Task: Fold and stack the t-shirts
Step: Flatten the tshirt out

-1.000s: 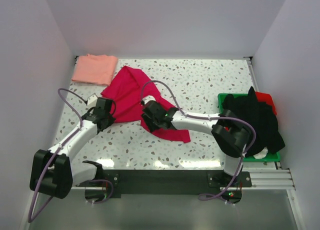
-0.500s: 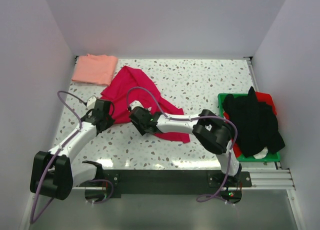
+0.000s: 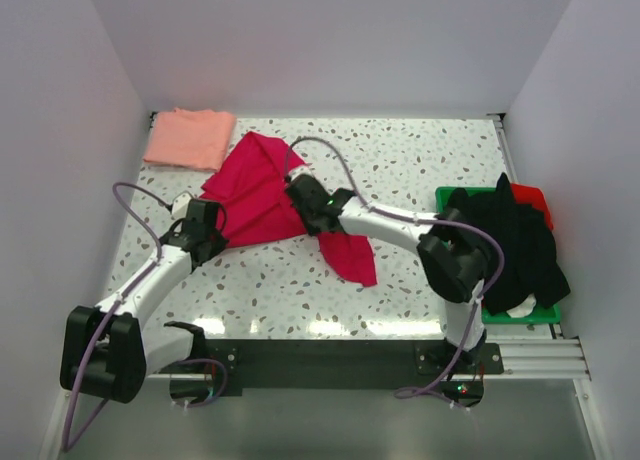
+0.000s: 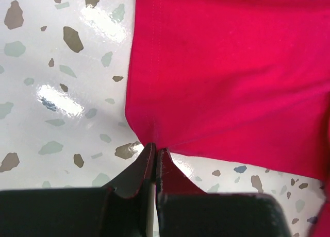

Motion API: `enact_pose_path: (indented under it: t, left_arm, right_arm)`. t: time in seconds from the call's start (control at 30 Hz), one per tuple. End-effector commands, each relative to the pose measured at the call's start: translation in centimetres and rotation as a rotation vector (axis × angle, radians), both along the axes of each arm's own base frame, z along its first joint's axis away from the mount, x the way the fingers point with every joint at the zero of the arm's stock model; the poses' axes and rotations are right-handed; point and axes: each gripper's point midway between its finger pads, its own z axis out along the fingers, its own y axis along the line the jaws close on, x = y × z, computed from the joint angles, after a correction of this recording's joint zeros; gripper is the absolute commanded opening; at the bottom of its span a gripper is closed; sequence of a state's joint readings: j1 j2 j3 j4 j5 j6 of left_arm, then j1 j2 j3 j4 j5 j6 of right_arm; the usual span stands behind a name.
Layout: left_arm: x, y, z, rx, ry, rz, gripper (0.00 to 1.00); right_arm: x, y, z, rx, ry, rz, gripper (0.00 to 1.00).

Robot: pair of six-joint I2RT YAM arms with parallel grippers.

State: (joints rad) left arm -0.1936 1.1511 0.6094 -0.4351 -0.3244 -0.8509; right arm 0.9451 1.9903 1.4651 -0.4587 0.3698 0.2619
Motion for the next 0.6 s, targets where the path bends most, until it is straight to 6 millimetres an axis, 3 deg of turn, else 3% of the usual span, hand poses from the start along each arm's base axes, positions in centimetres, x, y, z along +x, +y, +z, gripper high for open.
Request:
enact_pose_path:
  t: [0.0, 0.07, 0.1, 0.13, 0.17, 0.2, 0.27, 0.3, 0.43, 0.57]
  left_arm:
    - [1.1, 0.6, 2.1, 0.014, -0.061, 0.007, 0.00]
    - [1.2, 0.8, 2.6, 0.018, -0.069, 0.008, 0.00]
    - [1.3, 0.7, 3.0, 0.018, -0.073, 0.007, 0.00]
    - [1.3, 0.8, 3.3, 0.019, -0.078, 0.008, 0.00]
    - [1.4, 0.9, 3.6, 0.024, -0.084, 0.005, 0.00]
    - [1.5, 1.0, 4.0, 0.024, -0.089, 0.009, 0.00]
    - [1.6, 1.2, 4.6, 0.029, -0.104, 0.007, 0.00]
    - [1.7, 1.2, 5.0, 0.029, -0.111, 0.007, 0.00]
    - [1.8, 1.3, 5.9, 0.032, -0.123, 0.000, 0.00]
    - [1.8, 1.6, 6.6, 0.041, -0.141, -0.002, 0.00]
  right_arm:
    - [6.6, -5.4, 11.4, 0.194, -0.125, -0.175, 0.00]
    - [8.9, -8.2, 12.9, 0.228, -0.129, -0.245, 0.00]
    - [11.2, -11.6, 14.2, 0.242, -0.139, -0.328, 0.00]
    - [12.2, -13.0, 14.6, 0.250, -0.141, -0.363, 0.00]
    - [13.2, -14.4, 14.9, 0.262, -0.146, -0.401, 0.00]
    - [15.0, -17.2, 15.0, 0.267, -0.141, -0.468, 0.00]
    - [16.5, -19.4, 14.8, 0.292, -0.114, -0.532, 0.00]
    - [17.6, -21.5, 15.0, 0.294, -0.115, -0.587, 0.01]
    - [19.6, -25.1, 11.2, 0.265, -0.037, -0.691, 0.12]
    - [19.3, -26.4, 10.2, 0.284, 0.010, -0.738, 0.42]
